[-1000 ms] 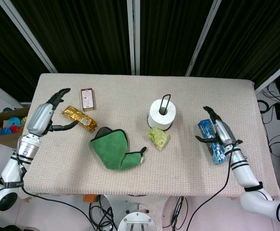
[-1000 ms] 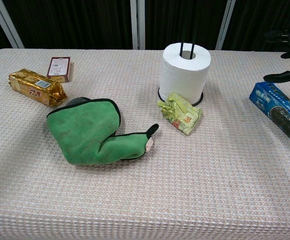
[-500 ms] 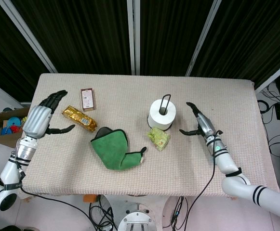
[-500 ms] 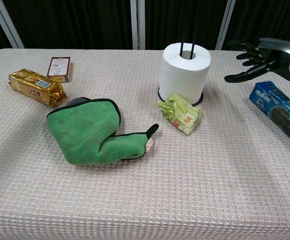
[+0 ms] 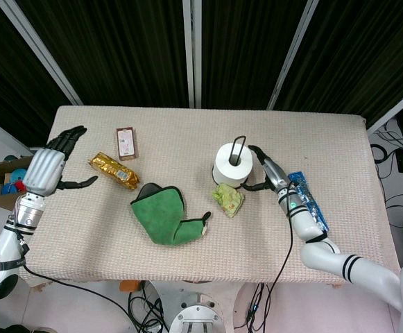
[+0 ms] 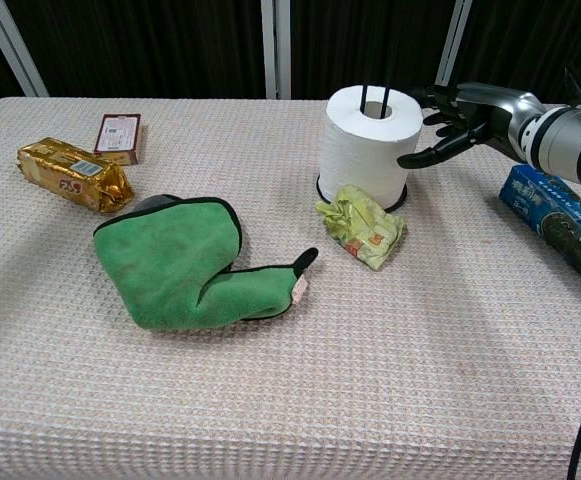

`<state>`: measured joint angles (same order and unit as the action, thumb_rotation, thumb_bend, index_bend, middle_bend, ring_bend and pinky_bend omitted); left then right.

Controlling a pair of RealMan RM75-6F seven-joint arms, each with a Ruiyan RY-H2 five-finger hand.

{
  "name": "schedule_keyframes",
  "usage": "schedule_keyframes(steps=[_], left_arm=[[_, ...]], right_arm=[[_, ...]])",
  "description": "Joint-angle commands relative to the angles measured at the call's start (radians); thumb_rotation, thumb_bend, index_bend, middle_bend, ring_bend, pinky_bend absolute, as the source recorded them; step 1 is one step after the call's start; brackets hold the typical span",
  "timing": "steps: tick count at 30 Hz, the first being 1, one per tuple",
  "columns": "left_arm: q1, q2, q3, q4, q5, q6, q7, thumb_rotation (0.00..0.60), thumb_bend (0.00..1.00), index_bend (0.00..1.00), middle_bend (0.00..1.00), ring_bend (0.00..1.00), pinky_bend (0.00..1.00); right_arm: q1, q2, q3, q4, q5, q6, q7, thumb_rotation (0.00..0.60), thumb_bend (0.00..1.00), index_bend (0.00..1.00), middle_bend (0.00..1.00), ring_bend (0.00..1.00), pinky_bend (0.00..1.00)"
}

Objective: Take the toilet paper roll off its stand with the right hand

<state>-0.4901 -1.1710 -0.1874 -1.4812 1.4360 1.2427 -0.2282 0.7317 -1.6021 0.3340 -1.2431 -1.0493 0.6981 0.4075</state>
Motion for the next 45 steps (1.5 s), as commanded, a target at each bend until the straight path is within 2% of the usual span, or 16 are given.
schedule_keyframes(steps=[1, 8, 10, 13, 18, 22, 30, 36, 45], left_arm=[[-0.001, 0.001, 0.002, 0.006, 0.001, -0.005, -0.018, 0.418, 0.16, 0.07, 0.06, 0.11, 0.23], [-0.002, 0.009, -0.001, 0.014, 0.003, -0.002, -0.041, 0.431, 0.16, 0.07, 0.06, 0.11, 0.23], [-0.002, 0.011, 0.001, 0.013, 0.005, -0.002, -0.048, 0.433, 0.16, 0.07, 0.06, 0.11, 0.23], [-0.002, 0.013, 0.002, 0.009, 0.006, -0.004, -0.06, 0.435, 0.16, 0.07, 0.06, 0.11, 0.23], [-0.002, 0.01, 0.005, 0.015, 0.005, -0.007, -0.066, 0.432, 0.16, 0.07, 0.06, 0.11, 0.23], [-0.001, 0.006, 0.008, 0.021, 0.006, -0.006, -0.068, 0.43, 0.16, 0.07, 0.06, 0.11, 0.23], [-0.004, 0.002, 0.009, 0.018, 0.007, -0.006, -0.057, 0.432, 0.16, 0.07, 0.06, 0.11, 0.23], [-0.005, -0.011, 0.02, 0.042, 0.012, -0.004, 0.008, 0.427, 0.16, 0.07, 0.06, 0.11, 0.23], [-0.001, -0.022, 0.021, 0.012, -0.004, -0.01, 0.008, 0.428, 0.16, 0.07, 0.06, 0.11, 0.23]], right_arm=[[0.012, -0.017, 0.005, 0.016, 0.007, -0.003, -0.013, 0.6, 0.12, 0.0, 0.0, 0.0, 0.0], [0.031, -0.038, 0.015, 0.024, 0.036, -0.022, -0.025, 0.6, 0.15, 0.0, 0.0, 0.0, 0.0], [0.033, -0.041, 0.023, 0.02, 0.042, -0.021, -0.02, 0.6, 0.17, 0.0, 0.03, 0.0, 0.0], [0.033, -0.049, 0.027, 0.021, 0.036, -0.006, -0.022, 0.6, 0.21, 0.03, 0.15, 0.01, 0.02], [0.023, -0.07, 0.034, 0.03, 0.033, 0.047, -0.03, 0.6, 0.24, 0.29, 0.29, 0.16, 0.15], [0.015, -0.076, 0.04, 0.034, 0.032, 0.07, -0.029, 0.6, 0.27, 0.39, 0.35, 0.22, 0.2], [-0.003, -0.052, 0.06, -0.005, 0.002, 0.103, 0.009, 0.6, 0.29, 0.39, 0.36, 0.23, 0.21], [-0.022, -0.009, 0.085, -0.091, -0.018, 0.133, 0.043, 0.6, 0.3, 0.39, 0.36, 0.23, 0.21], [-0.035, 0.078, 0.131, -0.235, -0.036, 0.184, 0.045, 0.6, 0.31, 0.4, 0.36, 0.23, 0.21]])
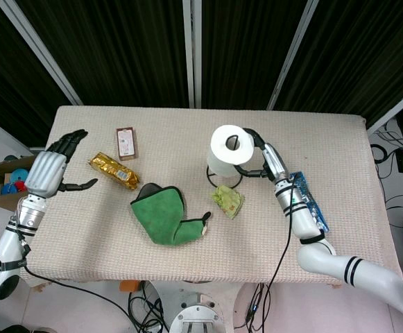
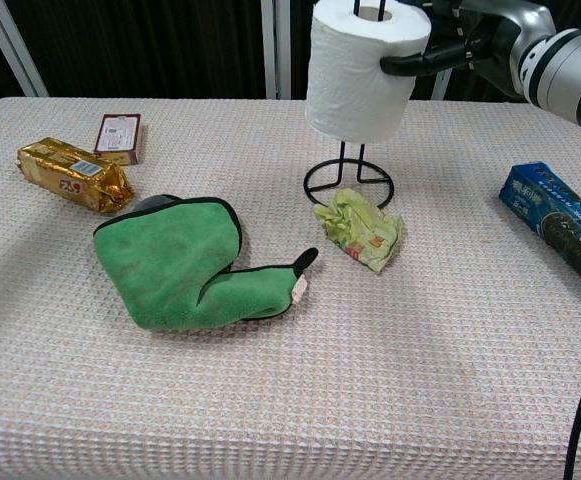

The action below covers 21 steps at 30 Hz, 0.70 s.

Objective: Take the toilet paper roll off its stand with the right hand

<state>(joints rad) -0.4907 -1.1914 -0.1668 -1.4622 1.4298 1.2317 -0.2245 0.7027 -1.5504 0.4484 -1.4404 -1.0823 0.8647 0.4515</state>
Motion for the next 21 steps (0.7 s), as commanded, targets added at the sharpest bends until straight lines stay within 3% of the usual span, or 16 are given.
schedule_keyframes(steps=[1, 21], left_arm=[[-0.001, -0.001, 0.0, -0.012, 0.002, 0.001, 0.007, 0.429, 0.16, 0.07, 0.06, 0.11, 0.23], [-0.006, -0.007, 0.0, -0.047, 0.002, 0.004, 0.079, 0.427, 0.16, 0.07, 0.06, 0.1, 0.23]], right_arm=[[-0.008, 0.035, 0.023, -0.056, -0.002, 0.026, 0.0, 0.6, 0.31, 0.4, 0.36, 0.23, 0.21], [-0.049, 0.177, 0.118, -0.32, -0.017, 0.163, 0.025, 0.6, 0.3, 0.4, 0.36, 0.23, 0.21]])
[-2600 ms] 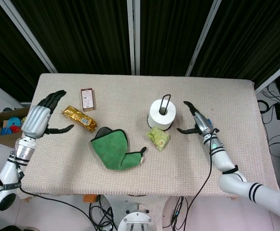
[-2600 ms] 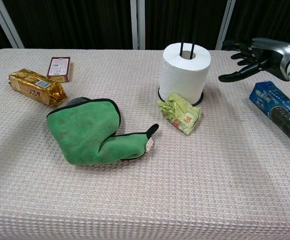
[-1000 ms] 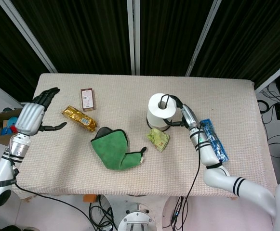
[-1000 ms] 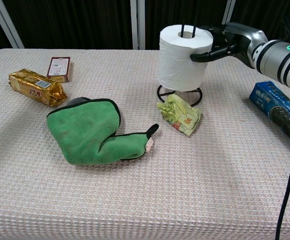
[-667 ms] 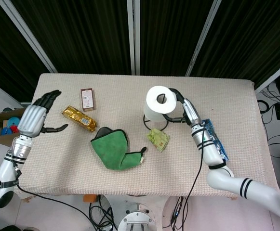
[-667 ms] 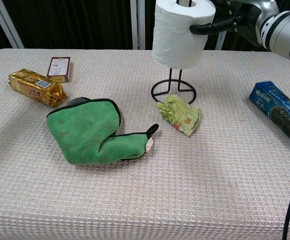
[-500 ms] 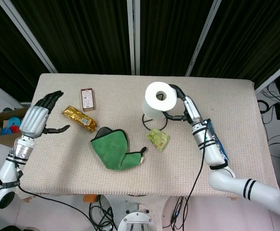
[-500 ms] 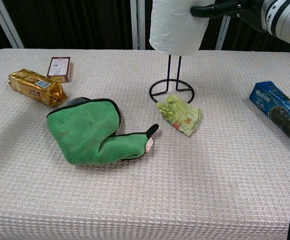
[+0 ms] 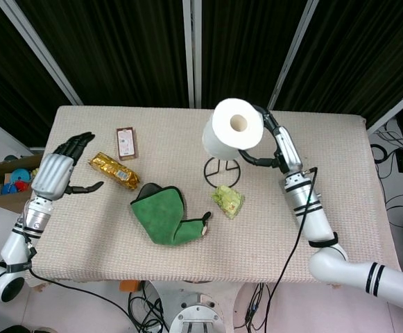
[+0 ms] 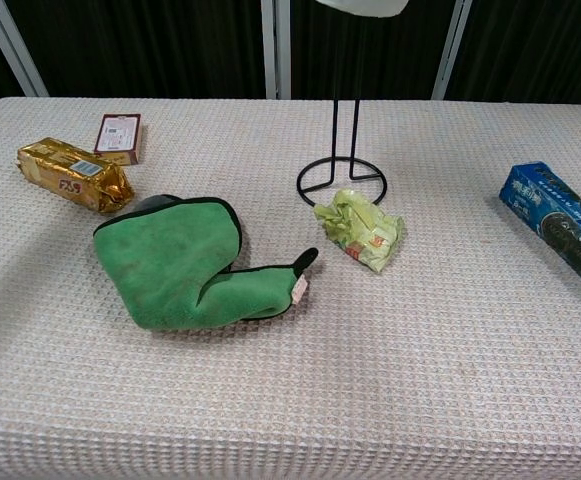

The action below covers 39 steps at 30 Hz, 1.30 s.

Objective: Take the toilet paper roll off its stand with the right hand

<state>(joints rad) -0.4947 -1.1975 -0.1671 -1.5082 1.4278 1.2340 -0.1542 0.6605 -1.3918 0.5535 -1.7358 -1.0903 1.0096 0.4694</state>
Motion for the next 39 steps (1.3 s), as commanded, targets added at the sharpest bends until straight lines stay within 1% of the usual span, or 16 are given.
schedule_keyframes(steps=[1, 6, 12, 15, 18, 24, 27, 30, 31, 35, 39], left_arm=[[-0.002, -0.002, 0.002, -0.002, 0.008, 0.003, 0.015, 0.427, 0.16, 0.07, 0.06, 0.1, 0.23], [-0.003, 0.0, 0.004, -0.017, 0.025, 0.015, 0.041, 0.429, 0.16, 0.07, 0.06, 0.1, 0.23], [-0.005, 0.003, 0.002, -0.029, 0.021, 0.015, 0.051, 0.428, 0.16, 0.07, 0.06, 0.1, 0.23], [-0.004, 0.002, 0.003, -0.029, 0.018, 0.013, 0.052, 0.428, 0.16, 0.07, 0.06, 0.1, 0.23], [-0.005, -0.001, 0.003, -0.027, 0.016, 0.01, 0.049, 0.429, 0.16, 0.07, 0.06, 0.1, 0.23], [-0.007, -0.011, 0.006, -0.02, 0.015, 0.004, 0.04, 0.431, 0.16, 0.07, 0.06, 0.1, 0.23], [-0.007, -0.019, 0.01, -0.015, 0.018, 0.002, 0.038, 0.43, 0.16, 0.07, 0.06, 0.1, 0.23], [-0.007, -0.029, 0.015, -0.008, 0.02, 0.0, 0.037, 0.431, 0.16, 0.07, 0.06, 0.1, 0.23], [-0.008, -0.034, 0.017, -0.005, 0.021, -0.001, 0.037, 0.429, 0.16, 0.07, 0.06, 0.1, 0.23], [-0.01, -0.054, 0.023, 0.011, 0.022, -0.008, 0.031, 0.43, 0.16, 0.07, 0.06, 0.1, 0.23], [-0.014, -0.079, 0.029, 0.035, 0.025, -0.015, 0.03, 0.431, 0.16, 0.07, 0.06, 0.1, 0.23]], right_arm=[[-0.01, 0.023, 0.015, -0.033, -0.015, 0.027, 0.009, 0.6, 0.3, 0.4, 0.36, 0.23, 0.21], [-0.029, 0.055, 0.022, -0.087, -0.058, 0.067, 0.037, 0.6, 0.3, 0.4, 0.36, 0.23, 0.21], [-0.054, 0.096, 0.021, -0.139, -0.108, 0.097, 0.079, 0.6, 0.3, 0.4, 0.36, 0.23, 0.21], [-0.077, 0.128, 0.01, -0.177, -0.159, 0.106, 0.129, 0.6, 0.3, 0.4, 0.36, 0.23, 0.21], [-0.108, 0.182, -0.019, -0.221, -0.237, 0.101, 0.193, 0.6, 0.3, 0.4, 0.37, 0.23, 0.21], [-0.17, 0.319, -0.124, -0.263, -0.417, 0.077, 0.313, 0.6, 0.3, 0.42, 0.38, 0.24, 0.22], [-0.188, 0.4, -0.196, -0.252, -0.513, 0.049, 0.378, 0.6, 0.31, 0.43, 0.39, 0.25, 0.23], [-0.193, 0.457, -0.258, -0.23, -0.584, 0.024, 0.438, 0.6, 0.31, 0.44, 0.41, 0.26, 0.24], [-0.19, 0.478, -0.287, -0.213, -0.619, 0.015, 0.465, 0.6, 0.31, 0.45, 0.41, 0.27, 0.24], [-0.153, 0.527, -0.379, -0.14, -0.73, -0.035, 0.564, 0.6, 0.31, 0.47, 0.43, 0.28, 0.25], [-0.114, 0.515, -0.467, -0.062, -0.798, -0.071, 0.613, 0.6, 0.31, 0.47, 0.43, 0.28, 0.25]])
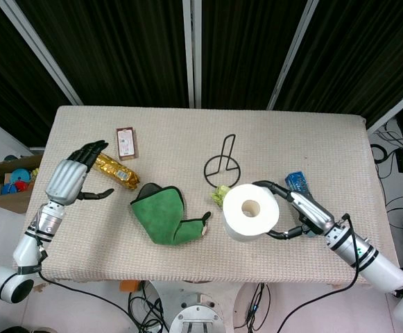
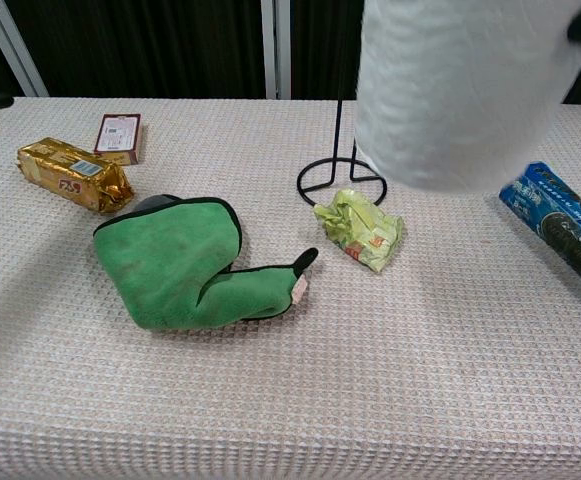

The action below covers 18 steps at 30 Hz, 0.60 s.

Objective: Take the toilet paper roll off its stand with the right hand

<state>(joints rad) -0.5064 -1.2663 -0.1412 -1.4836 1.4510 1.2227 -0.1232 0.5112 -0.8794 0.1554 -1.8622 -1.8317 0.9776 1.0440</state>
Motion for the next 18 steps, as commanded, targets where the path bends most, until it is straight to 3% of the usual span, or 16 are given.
schedule_keyframes(steps=[1, 7, 18], left_arm=[[-0.004, -0.015, 0.003, 0.016, 0.003, -0.003, -0.001, 0.433, 0.16, 0.07, 0.06, 0.1, 0.23], [-0.005, -0.035, 0.001, 0.045, 0.013, 0.014, 0.0, 0.429, 0.16, 0.07, 0.06, 0.1, 0.23], [0.01, -0.065, 0.003, 0.122, 0.03, 0.059, -0.021, 0.432, 0.16, 0.07, 0.06, 0.1, 0.23]], right_arm=[[0.043, -0.007, -0.084, 0.078, -0.064, -0.045, 0.042, 0.6, 0.31, 0.47, 0.43, 0.28, 0.25], [0.077, -0.089, -0.157, 0.152, -0.078, -0.055, 0.033, 0.6, 0.31, 0.47, 0.43, 0.28, 0.25], [0.12, -0.234, -0.216, 0.262, -0.061, -0.045, -0.083, 0.6, 0.3, 0.48, 0.41, 0.28, 0.25]])
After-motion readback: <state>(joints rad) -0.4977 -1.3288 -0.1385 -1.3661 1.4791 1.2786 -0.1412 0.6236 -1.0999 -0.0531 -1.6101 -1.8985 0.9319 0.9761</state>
